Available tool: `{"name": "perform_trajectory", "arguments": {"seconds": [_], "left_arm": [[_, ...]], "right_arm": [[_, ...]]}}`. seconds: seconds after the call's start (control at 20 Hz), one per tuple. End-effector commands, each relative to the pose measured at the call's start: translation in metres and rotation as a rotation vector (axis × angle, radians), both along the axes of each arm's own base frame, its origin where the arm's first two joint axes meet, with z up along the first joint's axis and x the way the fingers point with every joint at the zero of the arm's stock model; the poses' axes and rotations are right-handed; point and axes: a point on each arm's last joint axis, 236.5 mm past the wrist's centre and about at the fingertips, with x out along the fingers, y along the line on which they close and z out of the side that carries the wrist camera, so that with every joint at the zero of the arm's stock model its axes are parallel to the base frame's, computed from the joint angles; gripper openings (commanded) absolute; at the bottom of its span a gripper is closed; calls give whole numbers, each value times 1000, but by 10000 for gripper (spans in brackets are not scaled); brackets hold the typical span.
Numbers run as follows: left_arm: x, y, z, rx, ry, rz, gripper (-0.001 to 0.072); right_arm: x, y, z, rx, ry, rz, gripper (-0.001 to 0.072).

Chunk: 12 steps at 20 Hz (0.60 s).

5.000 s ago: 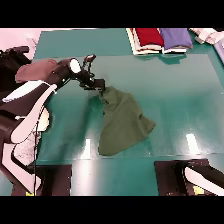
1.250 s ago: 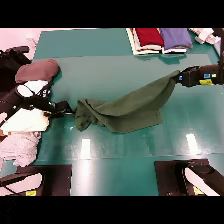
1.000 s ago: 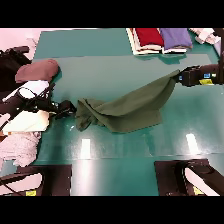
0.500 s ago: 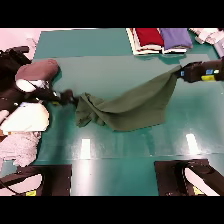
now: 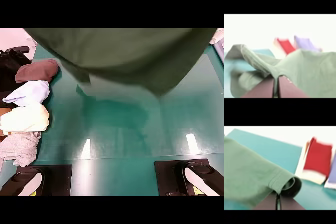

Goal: Fold the shirts.

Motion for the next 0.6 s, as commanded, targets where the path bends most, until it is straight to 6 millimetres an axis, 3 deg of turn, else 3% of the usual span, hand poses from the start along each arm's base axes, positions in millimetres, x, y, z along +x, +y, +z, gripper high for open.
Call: {"name": "perform_trajectory", "arguments": {"seconds": [0.0,0.15,0.25,0.3,0.4,0.5,0.55], "left_arm": [[-112,1,94,35,-302,35,25],[-146,-2,117,45,-381,32,25],[-146,0,118,54,-384,47,24],[-136,3,111,69,-355,62,25],[-103,6,82,78,-216,61,24],[-55,2,26,130,13,19,25],[-26,0,-12,159,156,-11,25]], "right_arm": [[-34,-13,47,-56,-108,-53,15],[-50,-27,64,-49,-137,-116,15],[-54,-33,68,-49,-142,-147,15],[-52,-37,65,-51,-131,-161,15],[-43,-39,52,-48,-91,-170,14],[-26,-46,30,-45,-18,-198,14],[-12,-47,12,-54,46,-201,14]]}}
